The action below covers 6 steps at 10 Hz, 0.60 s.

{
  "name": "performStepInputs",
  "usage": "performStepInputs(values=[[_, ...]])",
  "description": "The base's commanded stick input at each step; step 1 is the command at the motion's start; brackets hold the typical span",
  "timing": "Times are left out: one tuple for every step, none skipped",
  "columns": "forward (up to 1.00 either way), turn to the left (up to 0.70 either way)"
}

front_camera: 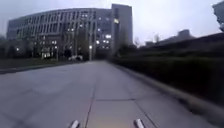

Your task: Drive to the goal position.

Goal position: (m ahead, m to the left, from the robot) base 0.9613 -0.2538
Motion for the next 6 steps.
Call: performStepInputs(values=[[1.0,0.0],[1.0,0.0],[1.0,0.0],[1.0,0.0],[1.0,0.0],[1.0,0.0]])
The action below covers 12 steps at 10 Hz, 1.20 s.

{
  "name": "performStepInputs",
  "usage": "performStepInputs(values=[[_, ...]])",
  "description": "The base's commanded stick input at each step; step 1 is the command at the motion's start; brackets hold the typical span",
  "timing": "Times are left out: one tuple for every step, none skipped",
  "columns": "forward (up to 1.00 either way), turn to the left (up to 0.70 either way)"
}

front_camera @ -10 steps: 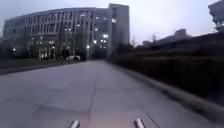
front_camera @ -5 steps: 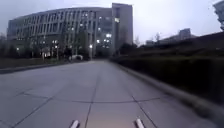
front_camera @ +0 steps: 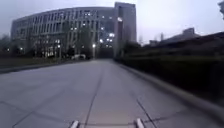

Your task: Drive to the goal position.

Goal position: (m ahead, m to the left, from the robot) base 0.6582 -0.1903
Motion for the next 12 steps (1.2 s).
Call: performStepInputs(values=[[1.0,0.0],[1.0,0.0],[1.0,0.0],[1.0,0.0],[1.0,0.0],[1.0,0.0],[1.0,0.0],[1.0,0.0],[1.0,0.0],[1.0,-0.4],[1.0,-0.35],[1.0,-0.14]])
